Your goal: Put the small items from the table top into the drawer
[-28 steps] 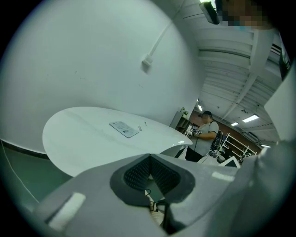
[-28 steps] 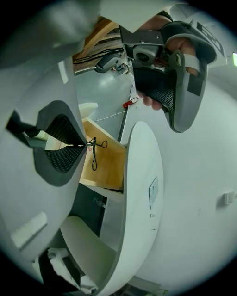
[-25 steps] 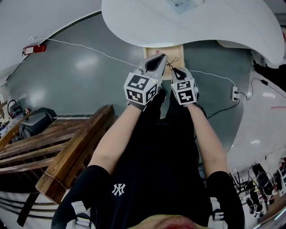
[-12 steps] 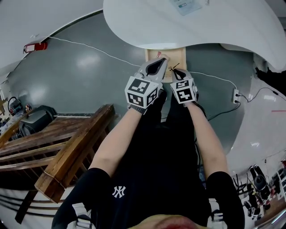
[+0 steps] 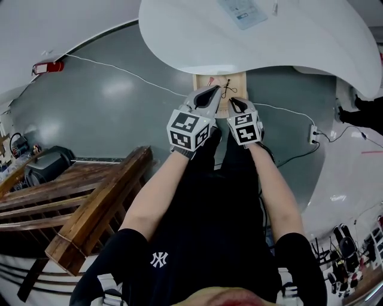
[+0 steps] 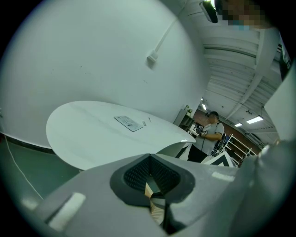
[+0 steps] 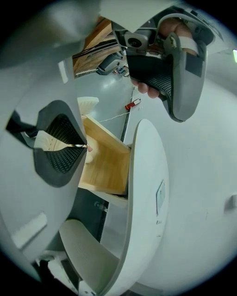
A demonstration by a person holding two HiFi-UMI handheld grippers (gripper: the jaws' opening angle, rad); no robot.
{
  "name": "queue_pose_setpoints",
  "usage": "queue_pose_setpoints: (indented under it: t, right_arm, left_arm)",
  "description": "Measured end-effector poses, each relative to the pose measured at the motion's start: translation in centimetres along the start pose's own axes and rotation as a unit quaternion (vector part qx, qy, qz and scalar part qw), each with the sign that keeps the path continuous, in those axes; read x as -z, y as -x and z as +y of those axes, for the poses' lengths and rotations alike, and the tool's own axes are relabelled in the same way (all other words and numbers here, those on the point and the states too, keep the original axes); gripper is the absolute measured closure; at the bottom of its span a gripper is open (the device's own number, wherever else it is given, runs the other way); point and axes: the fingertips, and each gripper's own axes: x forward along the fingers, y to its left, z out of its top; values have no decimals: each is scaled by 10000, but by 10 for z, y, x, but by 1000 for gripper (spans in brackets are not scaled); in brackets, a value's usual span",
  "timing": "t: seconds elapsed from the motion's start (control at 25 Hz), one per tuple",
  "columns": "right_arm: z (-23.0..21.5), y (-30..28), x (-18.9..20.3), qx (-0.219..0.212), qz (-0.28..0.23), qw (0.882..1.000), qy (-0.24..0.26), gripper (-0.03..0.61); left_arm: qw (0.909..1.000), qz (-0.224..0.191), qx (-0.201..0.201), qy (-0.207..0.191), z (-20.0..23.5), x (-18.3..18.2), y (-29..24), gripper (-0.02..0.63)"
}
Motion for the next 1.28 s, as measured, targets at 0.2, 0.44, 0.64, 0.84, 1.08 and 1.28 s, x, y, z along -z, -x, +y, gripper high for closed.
queue_pose_setpoints:
  t: [0.2, 0.44, 0.64, 0.84, 1.08, 1.28]
  right_arm:
    - [-4, 18, -23, 94, -295, 9995, -38, 555]
    - [-10, 43, -55, 240, -691, 9973, -85, 555]
    - [-9, 64, -79, 327, -964, 9947, -128, 557]
    - [-11, 92, -107, 468, -1304, 9903, -94, 557]
    - [-15, 122, -143, 679, -1781, 9816, -68, 557]
    - [-15, 144, -168, 834, -2062, 9749, -67, 557]
  left_arm:
    - [9999, -78, 56, -62, -4, -12, 1, 613]
    - [9995, -225, 140, -192, -12, -36, 3, 613]
    - [9988, -340, 192, -292, -17, -57, 9, 613]
    - [9975, -471, 269, -442, -28, -80, 14, 613]
    - [9952, -645, 377, -633, -40, -107, 22, 613]
    - [9932, -759, 458, -749, -49, -128, 32, 613]
